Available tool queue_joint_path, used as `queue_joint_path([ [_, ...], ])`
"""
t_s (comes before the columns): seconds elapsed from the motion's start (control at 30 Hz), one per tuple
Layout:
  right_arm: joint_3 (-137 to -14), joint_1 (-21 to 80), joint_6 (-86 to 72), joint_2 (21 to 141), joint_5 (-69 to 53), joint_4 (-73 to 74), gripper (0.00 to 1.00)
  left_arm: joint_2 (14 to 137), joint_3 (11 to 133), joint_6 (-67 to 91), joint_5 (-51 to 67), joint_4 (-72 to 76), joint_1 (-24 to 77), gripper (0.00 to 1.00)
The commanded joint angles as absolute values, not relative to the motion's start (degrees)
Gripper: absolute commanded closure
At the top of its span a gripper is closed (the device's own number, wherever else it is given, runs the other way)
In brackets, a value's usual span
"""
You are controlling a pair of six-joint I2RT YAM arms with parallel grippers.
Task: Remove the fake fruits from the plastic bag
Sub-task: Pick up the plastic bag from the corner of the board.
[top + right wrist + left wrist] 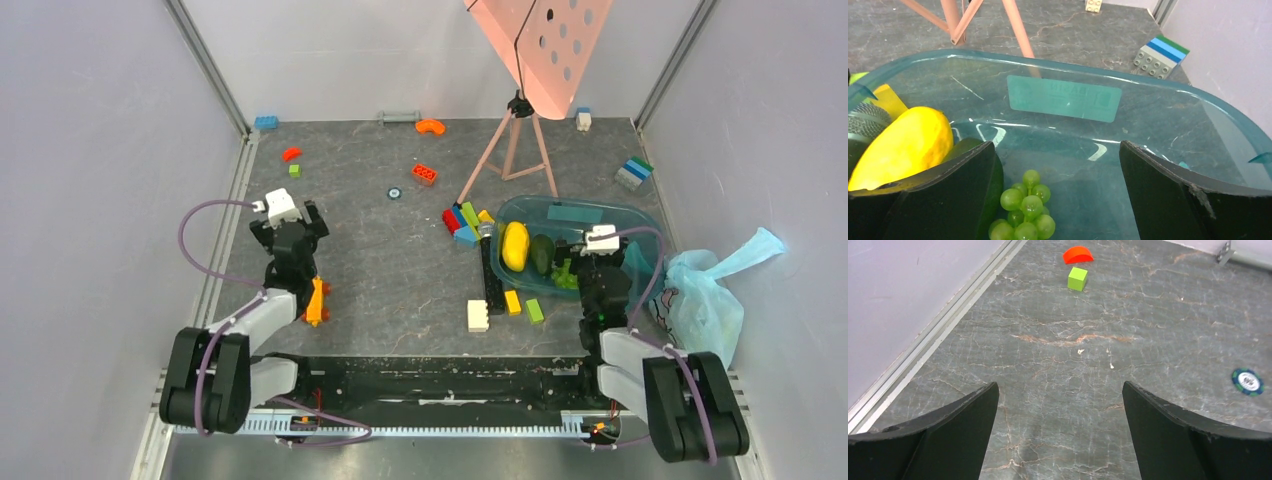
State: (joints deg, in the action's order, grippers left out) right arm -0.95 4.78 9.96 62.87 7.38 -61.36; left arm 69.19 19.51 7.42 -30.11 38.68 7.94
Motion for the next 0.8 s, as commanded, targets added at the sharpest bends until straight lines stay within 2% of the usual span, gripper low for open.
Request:
queue_joint_path([
  [0.0,-7.08,5.01,1.99,56.99,9.02,-48.48,0.02,63.44,25.41,16.71,-33.94,21.78,7.74,0.0],
  [0.13,-16.7,5.01,-4.67,54.49,12.23,-34.09,0.02,58.46,26.33,24.09,-34.39,14.47,7.73,0.0],
  [0.37,-39.93,5.01,-6.41,60.73,16.04,-2.24,0.02,56.1,31.16,32.78,-29.85,1.13,7.76,0.0],
  [0.6,-54.73,4.69,-11.68,63.37,46.91,23.24,0.02,57.51,33.63,35.63,-20.79,-1.22,7.73,0.0],
  [0.77,-58.34,2.42,-14.5,64.65,56.57,32.07,0.02,58.59,34.98,37.44,-16.34,-1.68,7.73,0.0],
])
